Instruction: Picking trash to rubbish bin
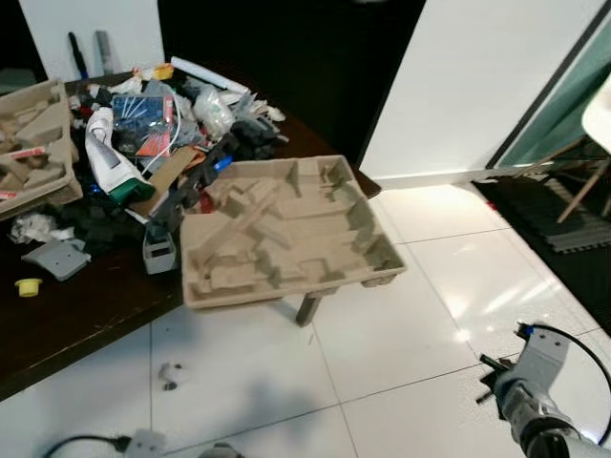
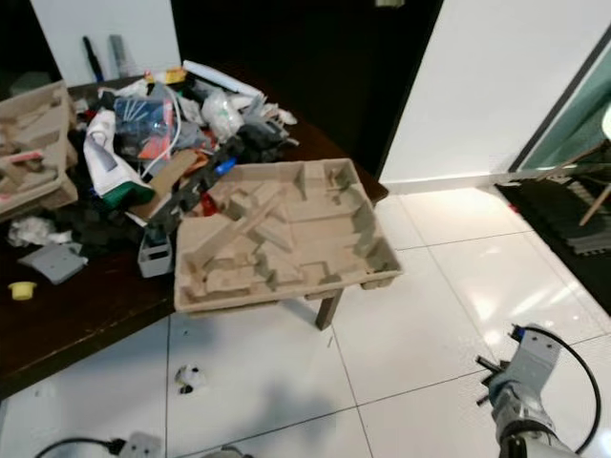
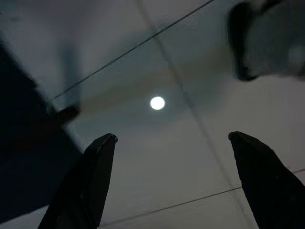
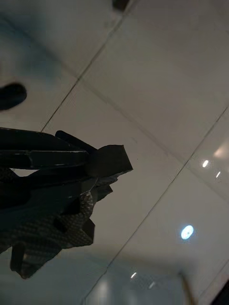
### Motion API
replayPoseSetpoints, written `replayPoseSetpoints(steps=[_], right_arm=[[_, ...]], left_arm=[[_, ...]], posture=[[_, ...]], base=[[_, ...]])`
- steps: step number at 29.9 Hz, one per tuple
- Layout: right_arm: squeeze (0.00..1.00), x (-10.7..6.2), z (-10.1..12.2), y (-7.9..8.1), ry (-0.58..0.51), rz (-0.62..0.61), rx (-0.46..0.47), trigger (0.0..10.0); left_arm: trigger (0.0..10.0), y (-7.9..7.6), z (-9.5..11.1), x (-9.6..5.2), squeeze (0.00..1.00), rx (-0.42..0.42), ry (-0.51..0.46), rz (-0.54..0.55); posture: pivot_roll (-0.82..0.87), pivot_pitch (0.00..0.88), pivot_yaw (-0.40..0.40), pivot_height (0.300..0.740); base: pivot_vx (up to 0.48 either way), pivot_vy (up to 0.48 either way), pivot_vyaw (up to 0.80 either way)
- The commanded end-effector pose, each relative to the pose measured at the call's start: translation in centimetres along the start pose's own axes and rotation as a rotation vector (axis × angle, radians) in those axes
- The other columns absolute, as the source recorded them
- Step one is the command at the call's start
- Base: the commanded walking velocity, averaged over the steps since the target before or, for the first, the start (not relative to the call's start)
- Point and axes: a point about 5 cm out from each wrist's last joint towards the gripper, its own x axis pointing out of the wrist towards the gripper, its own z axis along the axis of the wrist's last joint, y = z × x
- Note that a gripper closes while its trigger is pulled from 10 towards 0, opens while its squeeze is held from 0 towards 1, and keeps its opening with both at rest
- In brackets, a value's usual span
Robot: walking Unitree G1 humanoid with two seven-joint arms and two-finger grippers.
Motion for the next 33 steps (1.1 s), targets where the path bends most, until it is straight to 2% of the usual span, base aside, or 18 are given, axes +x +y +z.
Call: replayPoseSetpoints(steps=[1,3,5,10,12,16,20,23,26,33], right_arm=[[0.00,-0.1,-0.9,-1.0,0.023,-0.052,-0.007,10.0],[0.00,-0.2,-1.4,-1.7,0.038,-0.092,-0.032,10.0],[0.00,-0.3,-1.9,-2.1,0.052,-0.116,-0.044,10.0],[0.00,-0.6,-3.6,-2.4,0.111,-0.131,-0.049,10.0],[0.00,-0.8,-4.5,-2.2,0.140,-0.119,-0.071,10.0],[0.00,-1.7,-8.0,-0.7,0.241,-0.037,-0.170,10.0],[0.00,-1.9,-8.5,-0.5,0.254,-0.026,-0.183,10.0],[0.00,-2.5,-10.0,0.7,0.292,0.036,-0.285,10.0],[0.00,-2.7,-10.4,1.0,0.302,0.057,-0.324,10.0],[0.00,-2.7,-10.5,1.0,0.301,0.068,-0.342,10.0]], left_arm=[[10.0,1.3,-1.5,-0.3,0.00,0.021,0.054,0.047],[10.0,2.7,-1.5,-0.4,0.00,0.015,0.052,0.095],[10.0,3.2,-1.3,-0.5,0.00,0.010,0.041,0.113],[10.0,2.9,-0.4,-0.3,0.00,-0.013,0.004,0.106],[10.0,2.4,0.1,-0.2,0.00,-0.018,-0.017,0.095],[10.0,-0.8,1.8,0.2,0.00,-0.042,-0.088,0.011],[10.0,-1.2,1.9,0.2,0.00,-0.042,-0.092,-0.002],[10.0,-3.2,2.4,0.2,0.00,-0.034,-0.103,-0.065],[10.0,-3.6,2.3,0.2,0.00,-0.036,-0.096,-0.087],[10.0,-3.7,1.5,0.2,0.00,-0.064,-0.056,-0.130]], posture=[[0.16,0.091,-0.076,0.740],[0.17,0.093,-0.072,0.740],[0.17,0.093,-0.071,0.740],[0.17,0.094,-0.071,0.740],[0.16,0.093,-0.069,0.740],[0.15,0.091,-0.066,0.740],[0.15,0.090,-0.065,0.740],[0.14,0.086,-0.062,0.740],[0.14,0.083,-0.060,0.740],[0.14,0.082,-0.060,0.740]], base=[[0.000,0.000,0.00],[0.000,0.000,0.00],[0.000,0.000,0.00],[0.000,0.000,0.00],[0.000,0.000,0.00],[0.000,0.000,-0.80],[0.000,0.000,-0.80],[0.000,0.000,-0.80],[0.000,0.000,-0.80],[0.000,-0.062,-0.66]])
